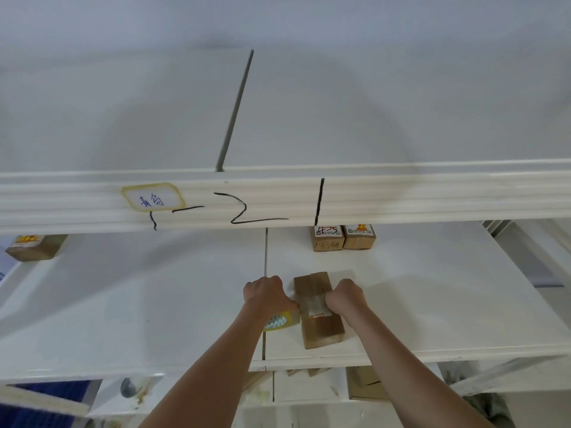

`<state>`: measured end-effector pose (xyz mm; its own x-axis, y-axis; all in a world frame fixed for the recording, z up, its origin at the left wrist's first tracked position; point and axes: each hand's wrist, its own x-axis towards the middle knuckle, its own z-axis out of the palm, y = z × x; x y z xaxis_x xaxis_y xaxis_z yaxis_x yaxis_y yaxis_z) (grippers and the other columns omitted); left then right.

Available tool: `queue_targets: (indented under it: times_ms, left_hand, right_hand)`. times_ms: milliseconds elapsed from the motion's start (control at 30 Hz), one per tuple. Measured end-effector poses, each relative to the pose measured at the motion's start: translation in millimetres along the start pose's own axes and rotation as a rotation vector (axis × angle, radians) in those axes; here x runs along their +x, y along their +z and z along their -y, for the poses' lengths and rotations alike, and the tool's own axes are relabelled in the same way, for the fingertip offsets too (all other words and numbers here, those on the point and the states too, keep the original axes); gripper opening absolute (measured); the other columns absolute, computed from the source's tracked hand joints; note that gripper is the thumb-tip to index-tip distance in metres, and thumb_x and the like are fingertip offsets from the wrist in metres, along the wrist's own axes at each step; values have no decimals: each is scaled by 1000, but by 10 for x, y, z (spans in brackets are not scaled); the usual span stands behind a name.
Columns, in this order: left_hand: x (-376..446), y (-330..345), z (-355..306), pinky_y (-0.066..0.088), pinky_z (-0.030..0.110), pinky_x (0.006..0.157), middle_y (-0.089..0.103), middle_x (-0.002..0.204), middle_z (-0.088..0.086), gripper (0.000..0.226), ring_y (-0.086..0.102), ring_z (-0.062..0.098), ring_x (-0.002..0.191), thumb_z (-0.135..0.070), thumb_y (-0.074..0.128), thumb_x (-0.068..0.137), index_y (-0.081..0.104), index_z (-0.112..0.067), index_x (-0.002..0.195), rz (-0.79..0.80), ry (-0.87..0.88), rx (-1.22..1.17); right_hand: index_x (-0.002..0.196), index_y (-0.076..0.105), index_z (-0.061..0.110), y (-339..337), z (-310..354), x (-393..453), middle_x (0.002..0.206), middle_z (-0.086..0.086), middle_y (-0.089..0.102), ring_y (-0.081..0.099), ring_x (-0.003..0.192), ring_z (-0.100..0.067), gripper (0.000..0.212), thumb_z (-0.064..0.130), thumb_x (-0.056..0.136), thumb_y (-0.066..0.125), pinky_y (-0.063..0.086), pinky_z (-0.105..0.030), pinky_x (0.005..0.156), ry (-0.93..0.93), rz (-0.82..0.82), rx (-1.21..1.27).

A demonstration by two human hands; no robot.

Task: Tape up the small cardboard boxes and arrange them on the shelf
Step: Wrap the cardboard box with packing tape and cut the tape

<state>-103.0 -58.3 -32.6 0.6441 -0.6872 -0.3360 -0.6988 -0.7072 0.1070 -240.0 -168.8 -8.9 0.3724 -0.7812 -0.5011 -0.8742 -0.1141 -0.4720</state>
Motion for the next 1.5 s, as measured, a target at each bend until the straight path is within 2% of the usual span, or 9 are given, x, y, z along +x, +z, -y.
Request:
queue_targets:
  times_ms: [367,533,700,967,1100,1200,1300,1400,1500]
  left_hand:
    - [6,13,8,48,28,79,67,99,-2,62,60,16,84,-68,68,78,62,-18,114,11,-9,-10]
    - [-12,-15,47,41,29,73,54,80,-6,56,56,15,81,-67,68,78,59,-19,106,6,-31,-6]
    - [-14,7,16,41,29,75,55,83,-5,47,55,16,81,-55,68,83,62,-18,111,-17,-39,-25]
    - [111,-110,221,49,43,98,65,100,2,69,63,24,97,-74,64,80,65,-13,114,197,-47,-300]
    - [111,-268,388,49,28,76,63,100,0,61,64,21,94,-66,67,83,74,-15,115,310,82,-235]
    - [103,-243,440,50,26,76,65,100,-1,55,66,21,97,-64,68,83,76,-17,111,294,84,-275]
    - [92,-189,393,55,31,82,67,97,-1,54,67,19,91,-69,67,81,75,-21,103,259,81,-281]
    - [78,-152,356,56,43,94,70,98,1,53,68,22,94,-69,69,77,76,-23,102,236,78,-284]
    - [89,-173,379,55,44,95,71,100,1,59,67,24,96,-71,70,73,77,-23,106,255,82,-251]
  right_hand:
    - [131,54,5,57,80,-57,122,-10,62,58,99,-22,40,33,102,53,45,-27,78,46,139,-149]
    - [142,47,10,238,274,-83,138,-12,45,48,124,-29,62,41,92,65,42,-41,109,200,166,-245]
    - [133,53,13,206,363,-66,128,-10,56,55,116,-27,74,61,81,70,48,-39,103,200,260,-278]
    - [145,43,13,267,430,-81,121,-12,44,53,112,-25,67,34,89,71,51,-33,94,301,148,-339]
    - [148,32,7,349,462,-138,136,-16,50,53,123,-34,61,22,96,58,48,-42,96,214,26,-147]
    - [152,25,6,467,494,-170,147,-22,44,44,135,-42,52,21,103,37,37,-54,113,247,-25,76]
    - [159,18,9,495,528,-200,158,-20,31,32,144,-41,57,24,106,35,29,-53,119,295,18,54]
    - [157,24,7,531,461,-195,155,-21,35,37,140,-42,56,24,106,37,33,-54,117,229,-3,-19]
    - [141,47,7,550,320,-234,142,-22,48,48,128,-43,45,24,100,50,45,-54,105,41,-35,-144]
